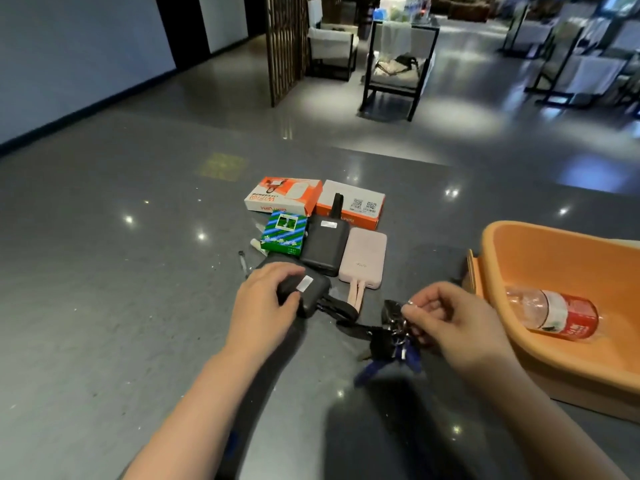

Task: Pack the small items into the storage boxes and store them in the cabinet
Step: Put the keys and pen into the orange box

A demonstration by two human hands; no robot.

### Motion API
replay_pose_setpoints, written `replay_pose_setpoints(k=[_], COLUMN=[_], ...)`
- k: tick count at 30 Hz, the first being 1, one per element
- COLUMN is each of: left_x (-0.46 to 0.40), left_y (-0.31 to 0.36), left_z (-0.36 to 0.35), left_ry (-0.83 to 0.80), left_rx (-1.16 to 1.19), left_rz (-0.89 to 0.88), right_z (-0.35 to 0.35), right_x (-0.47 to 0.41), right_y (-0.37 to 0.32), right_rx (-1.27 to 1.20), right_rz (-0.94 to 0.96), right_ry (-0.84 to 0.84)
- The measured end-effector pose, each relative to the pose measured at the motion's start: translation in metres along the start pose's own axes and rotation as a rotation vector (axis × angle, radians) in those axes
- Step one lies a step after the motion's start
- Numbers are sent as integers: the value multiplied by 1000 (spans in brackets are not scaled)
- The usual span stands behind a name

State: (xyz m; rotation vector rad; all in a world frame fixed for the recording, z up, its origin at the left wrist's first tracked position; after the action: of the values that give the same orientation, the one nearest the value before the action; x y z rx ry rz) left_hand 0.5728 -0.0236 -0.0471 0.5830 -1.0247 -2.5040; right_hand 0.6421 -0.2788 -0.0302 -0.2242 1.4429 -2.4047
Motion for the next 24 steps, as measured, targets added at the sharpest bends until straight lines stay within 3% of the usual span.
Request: replay_pose_setpoints(k=[4,7,13,19,24], left_x=[-2,3,17,19,4], left_y=[-34,-57,-81,-90,-57], left_z=[12,11,18,41,66], left_ry=[77,24,84,110,229], left_rx=[-198,-318,-326,-320,-207], left_rz=[227,373,505,524,399], right_z=[24,18,1,6,61], right_x=[0,0,-1,-2,2], right_y=[-34,-41,-42,-56,-84], right_rx=[-26,-22,-44,-111,-144], right_rz=[143,156,155,221,374], right_ry=[140,115,72,104,308])
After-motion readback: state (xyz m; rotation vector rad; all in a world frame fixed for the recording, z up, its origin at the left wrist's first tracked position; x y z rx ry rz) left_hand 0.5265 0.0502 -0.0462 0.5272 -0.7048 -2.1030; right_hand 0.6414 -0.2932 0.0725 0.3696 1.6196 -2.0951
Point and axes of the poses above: each hand's wrist, its own x-axis away from the middle knuckle, its own z-axis out of the back of the hand, y = z × x, the point moved 7 cm from there along -x, towards the middle knuckle, and after that the axes turned 7 degrees about z, right-handed, at the moved point
